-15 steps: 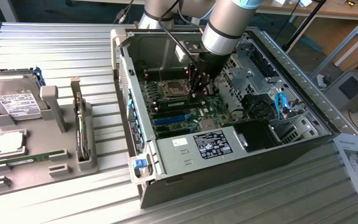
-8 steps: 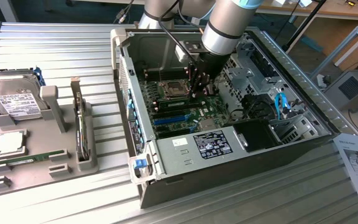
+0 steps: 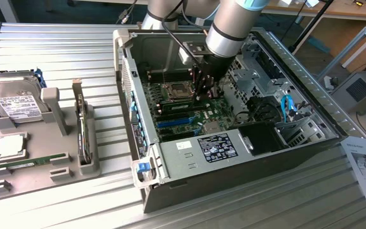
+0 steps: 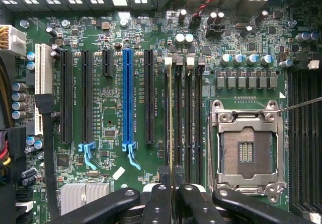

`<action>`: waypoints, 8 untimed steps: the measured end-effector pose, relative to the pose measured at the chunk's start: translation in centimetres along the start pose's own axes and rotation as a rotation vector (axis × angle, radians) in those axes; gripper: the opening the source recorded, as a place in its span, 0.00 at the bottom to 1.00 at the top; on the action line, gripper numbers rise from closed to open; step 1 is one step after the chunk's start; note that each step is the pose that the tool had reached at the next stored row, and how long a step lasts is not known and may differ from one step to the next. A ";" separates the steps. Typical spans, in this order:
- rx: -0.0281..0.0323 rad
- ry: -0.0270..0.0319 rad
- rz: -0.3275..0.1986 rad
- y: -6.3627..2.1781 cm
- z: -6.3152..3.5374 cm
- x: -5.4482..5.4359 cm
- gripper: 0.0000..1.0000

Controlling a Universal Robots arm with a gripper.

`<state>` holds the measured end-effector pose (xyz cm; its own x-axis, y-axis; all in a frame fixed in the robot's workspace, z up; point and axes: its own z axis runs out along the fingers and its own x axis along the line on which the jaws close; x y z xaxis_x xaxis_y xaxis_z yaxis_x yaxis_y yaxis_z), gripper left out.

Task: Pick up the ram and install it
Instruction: 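Insert the ram into the slot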

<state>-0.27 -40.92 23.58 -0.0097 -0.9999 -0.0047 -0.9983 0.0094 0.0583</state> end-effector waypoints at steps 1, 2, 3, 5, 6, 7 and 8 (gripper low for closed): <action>-0.0001 0.0002 0.000 0.00 0.04 0.0 0.12; -0.0001 0.0004 0.000 0.00 0.05 0.0 0.12; 0.0000 0.0002 0.000 0.00 0.06 0.0 0.12; 0.0000 0.0001 0.000 0.00 0.07 0.0 0.12; 0.0000 0.0001 0.000 0.00 0.07 0.0 0.12; 0.0000 0.0001 0.000 -0.01 0.09 0.0 0.12; 0.0001 -0.0001 0.000 -0.01 0.12 0.0 0.12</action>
<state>-0.27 -40.92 23.47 -0.0097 -0.9999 -0.0048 -0.9983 0.0094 0.0582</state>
